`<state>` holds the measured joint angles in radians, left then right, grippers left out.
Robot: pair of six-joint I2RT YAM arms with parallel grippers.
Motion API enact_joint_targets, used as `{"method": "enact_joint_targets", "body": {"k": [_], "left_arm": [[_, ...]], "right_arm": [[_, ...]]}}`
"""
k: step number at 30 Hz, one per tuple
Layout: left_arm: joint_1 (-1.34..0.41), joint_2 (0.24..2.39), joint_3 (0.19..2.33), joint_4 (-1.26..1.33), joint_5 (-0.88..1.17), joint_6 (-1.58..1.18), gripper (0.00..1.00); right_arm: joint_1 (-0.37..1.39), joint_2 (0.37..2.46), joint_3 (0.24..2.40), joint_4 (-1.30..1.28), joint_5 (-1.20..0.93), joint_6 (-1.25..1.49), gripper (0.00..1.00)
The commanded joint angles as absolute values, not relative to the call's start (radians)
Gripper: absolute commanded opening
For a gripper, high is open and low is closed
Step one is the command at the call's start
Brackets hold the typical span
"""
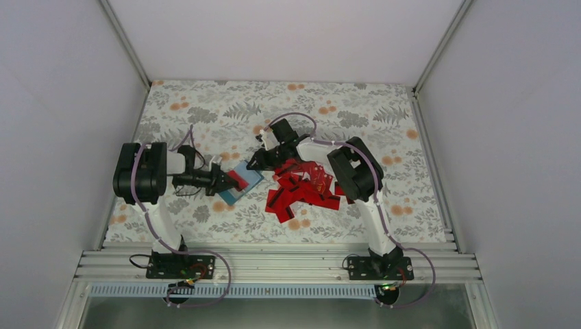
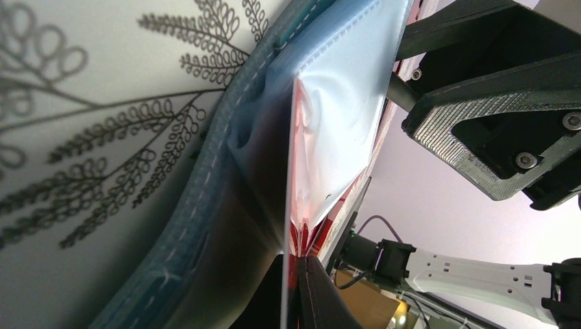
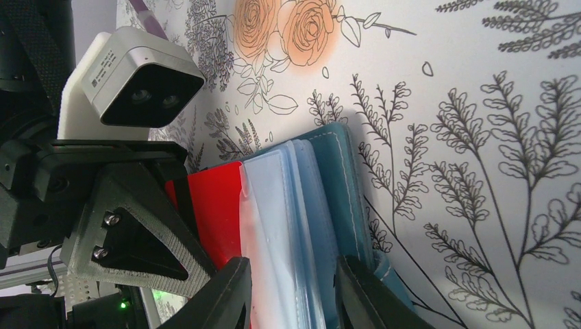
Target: Put the credit cards into the card holder
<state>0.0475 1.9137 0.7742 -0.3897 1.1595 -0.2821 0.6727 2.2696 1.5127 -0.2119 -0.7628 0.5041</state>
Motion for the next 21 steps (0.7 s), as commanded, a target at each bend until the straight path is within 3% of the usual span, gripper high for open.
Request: {"method": "enact_joint_targets", "body": {"k": [1, 21], "left_arm": [[0.018, 1.934, 0.754, -0.373, 1.166, -0.295, 0.02], [0.003, 1.936, 0.689, -0.331, 1.196, -0.356, 0.03]], "right_arm": [[0.700, 2.371, 1.480, -0.357, -0.673, 0.498, 0.33], [0.704, 2.387, 1.502, -0.366, -0.671, 0.499, 0.33]]}}
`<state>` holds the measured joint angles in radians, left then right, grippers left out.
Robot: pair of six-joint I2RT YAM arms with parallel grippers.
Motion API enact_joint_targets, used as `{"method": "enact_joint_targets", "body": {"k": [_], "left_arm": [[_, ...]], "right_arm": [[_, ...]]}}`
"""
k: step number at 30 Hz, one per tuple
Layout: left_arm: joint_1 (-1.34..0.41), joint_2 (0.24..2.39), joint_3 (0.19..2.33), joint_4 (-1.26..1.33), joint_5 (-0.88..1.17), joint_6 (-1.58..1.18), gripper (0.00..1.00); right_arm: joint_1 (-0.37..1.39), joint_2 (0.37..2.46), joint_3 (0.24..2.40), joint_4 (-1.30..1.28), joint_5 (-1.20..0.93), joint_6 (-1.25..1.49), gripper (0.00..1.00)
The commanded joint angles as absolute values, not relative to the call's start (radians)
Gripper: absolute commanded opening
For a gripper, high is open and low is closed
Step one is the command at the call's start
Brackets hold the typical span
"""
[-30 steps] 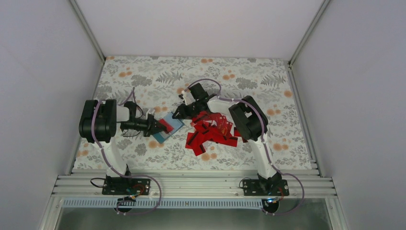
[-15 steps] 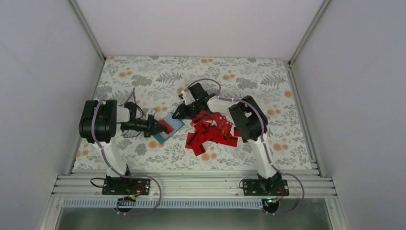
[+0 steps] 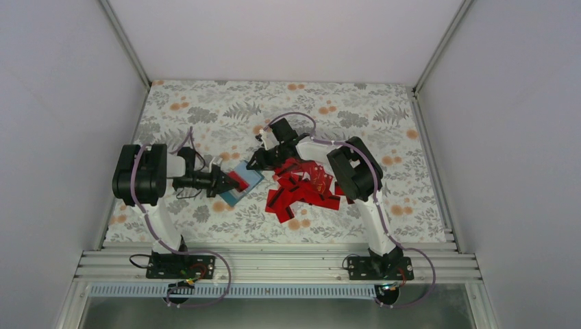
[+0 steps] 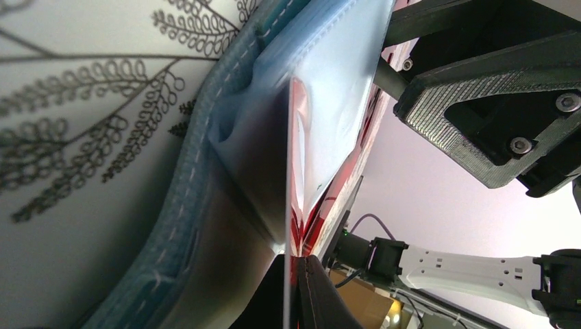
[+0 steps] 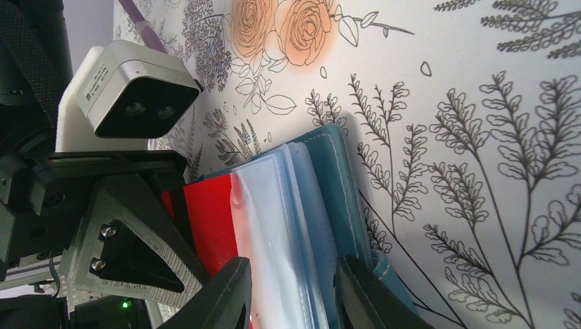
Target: Put the credit cards into the card holder
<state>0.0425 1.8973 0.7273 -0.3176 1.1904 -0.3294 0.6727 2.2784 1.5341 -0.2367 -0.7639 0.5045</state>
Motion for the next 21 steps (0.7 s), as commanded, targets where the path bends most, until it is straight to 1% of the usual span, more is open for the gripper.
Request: {"method": "enact_joint_targets", "body": {"k": [1, 13, 21], "left_arm": [[0.003, 1.941, 0.693, -0.331, 1.198, -0.355, 0.03], [-0.012, 1.983, 0.773, -0.354, 1.176, -0.332, 0.03], [-0.031, 1.991, 0.834, -0.352, 1.166, -0.353, 0.05]], "right_arm": [[0.704, 2.389, 1.505, -0.367, -0.672, 0.499, 0.33], [0.704, 2.392, 1.503, -0.370, -0.678, 0.494, 0.33], [0.704, 2.388, 1.501, -0.368, -0.677, 0.494, 0.33]]}}
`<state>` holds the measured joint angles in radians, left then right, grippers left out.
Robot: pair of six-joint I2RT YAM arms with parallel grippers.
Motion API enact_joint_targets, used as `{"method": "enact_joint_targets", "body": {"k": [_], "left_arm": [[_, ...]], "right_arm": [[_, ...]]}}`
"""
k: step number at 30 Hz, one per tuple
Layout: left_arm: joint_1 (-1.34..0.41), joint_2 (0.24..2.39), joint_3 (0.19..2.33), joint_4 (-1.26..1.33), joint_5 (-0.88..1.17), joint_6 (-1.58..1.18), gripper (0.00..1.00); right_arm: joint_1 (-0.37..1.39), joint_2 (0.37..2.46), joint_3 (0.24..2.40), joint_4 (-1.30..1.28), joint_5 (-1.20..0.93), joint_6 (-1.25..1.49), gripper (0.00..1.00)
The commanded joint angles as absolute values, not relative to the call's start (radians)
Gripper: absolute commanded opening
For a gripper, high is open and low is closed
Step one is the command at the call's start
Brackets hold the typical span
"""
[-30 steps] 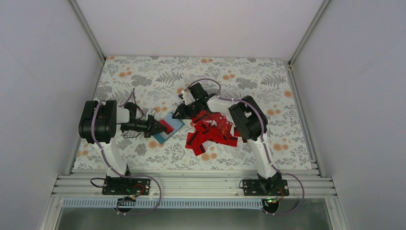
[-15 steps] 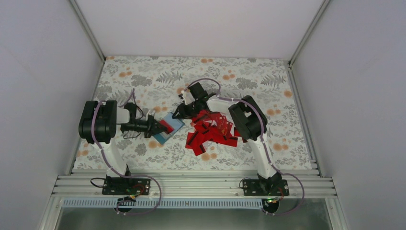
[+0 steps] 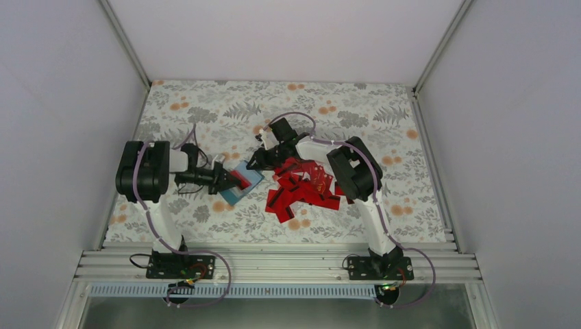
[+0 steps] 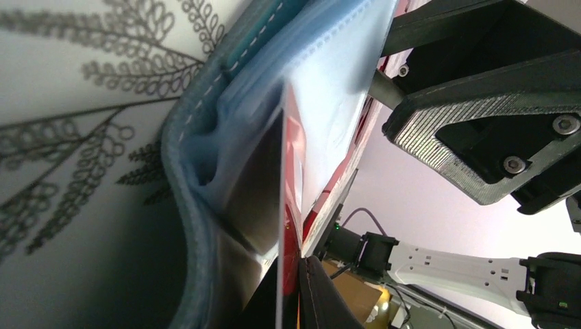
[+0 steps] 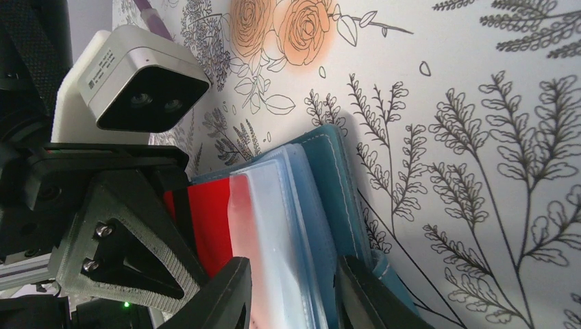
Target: Put the credit cards into the card holder
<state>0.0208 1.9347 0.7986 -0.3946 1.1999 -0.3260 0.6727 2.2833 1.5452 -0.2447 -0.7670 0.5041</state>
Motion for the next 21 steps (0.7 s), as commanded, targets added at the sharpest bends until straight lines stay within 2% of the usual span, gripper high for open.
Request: {"method": "enact_joint_targets", "body": {"k": [1, 6, 9, 21], "left_arm": [[-0.034, 1.992, 0.841, -0.352, 1.166, -0.357, 0.05], [-0.062, 2.012, 0.869, -0.351, 1.161, -0.368, 0.07], [-0.066, 2.001, 0.877, -0.375, 1.133, -0.367, 0.12], [-0.067, 1.885, 0.882, -0.554, 0.913, -0.383, 0.52]], "right_arm": [[0.704, 2.388, 1.501, -0.367, -0.678, 0.494, 0.33], [0.704, 2.390, 1.501, -0.365, -0.680, 0.494, 0.33], [0.704, 2.387, 1.497, -0.365, -0.678, 0.494, 0.33], [0.705, 2.383, 1.483, -0.351, -0.679, 0.494, 0.32]]}}
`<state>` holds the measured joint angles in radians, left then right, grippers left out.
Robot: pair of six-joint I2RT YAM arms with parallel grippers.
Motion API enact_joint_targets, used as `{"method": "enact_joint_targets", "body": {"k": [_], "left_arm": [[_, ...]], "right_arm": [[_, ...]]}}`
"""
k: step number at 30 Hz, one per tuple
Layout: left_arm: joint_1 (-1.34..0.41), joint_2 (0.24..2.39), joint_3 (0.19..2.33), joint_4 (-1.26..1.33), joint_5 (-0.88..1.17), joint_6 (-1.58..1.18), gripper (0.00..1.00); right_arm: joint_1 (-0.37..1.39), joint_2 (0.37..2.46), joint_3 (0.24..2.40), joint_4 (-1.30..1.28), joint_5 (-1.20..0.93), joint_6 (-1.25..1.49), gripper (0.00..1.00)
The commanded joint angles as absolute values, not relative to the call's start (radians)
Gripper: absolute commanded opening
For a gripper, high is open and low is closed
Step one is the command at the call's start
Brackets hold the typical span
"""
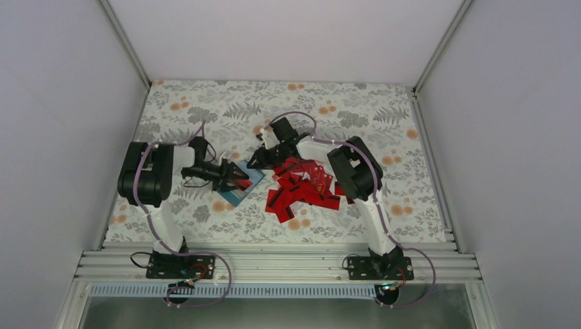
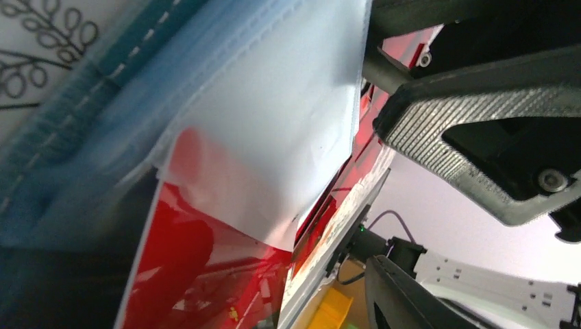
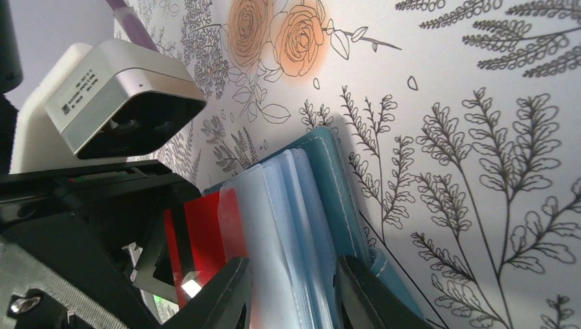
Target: Put the credit cards into the card holder
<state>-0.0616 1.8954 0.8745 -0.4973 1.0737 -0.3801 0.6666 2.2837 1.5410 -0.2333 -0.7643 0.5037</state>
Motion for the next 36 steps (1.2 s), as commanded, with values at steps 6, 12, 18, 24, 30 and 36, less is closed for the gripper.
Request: {"method": "enact_joint_targets", "body": {"k": [6, 12, 18, 24, 30, 36], "left_arm": [[-0.068, 1.870, 0.894, -0.617, 0.877, -0.403, 0.67], [-0.068, 1.811, 0.892, -0.686, 0.787, -0.442, 1.00], [-0.069, 1.777, 0.896, -0.737, 0.748, -0.473, 1.00], [-0.068, 1.747, 0.910, -0.819, 0.691, -0.460, 1.00], [-0.069, 1.743, 0.896, -0.831, 0.682, -0.456, 1.00], [-0.069, 1.739, 0.904, -0.839, 0.665, -0.461, 1.00]], "right_arm": [[0.704, 2.383, 1.483, -0.350, -0.678, 0.492, 0.32], [0.704, 2.387, 1.483, -0.341, -0.679, 0.496, 0.32], [0.704, 2.393, 1.487, -0.334, -0.683, 0.502, 0.32], [0.704, 2.389, 1.479, -0.329, -0.685, 0.504, 0.32], [0.704, 2.389, 1.474, -0.324, -0.686, 0.506, 0.32], [0.704, 2.386, 1.473, -0.324, -0.685, 0.505, 0.32]]}}
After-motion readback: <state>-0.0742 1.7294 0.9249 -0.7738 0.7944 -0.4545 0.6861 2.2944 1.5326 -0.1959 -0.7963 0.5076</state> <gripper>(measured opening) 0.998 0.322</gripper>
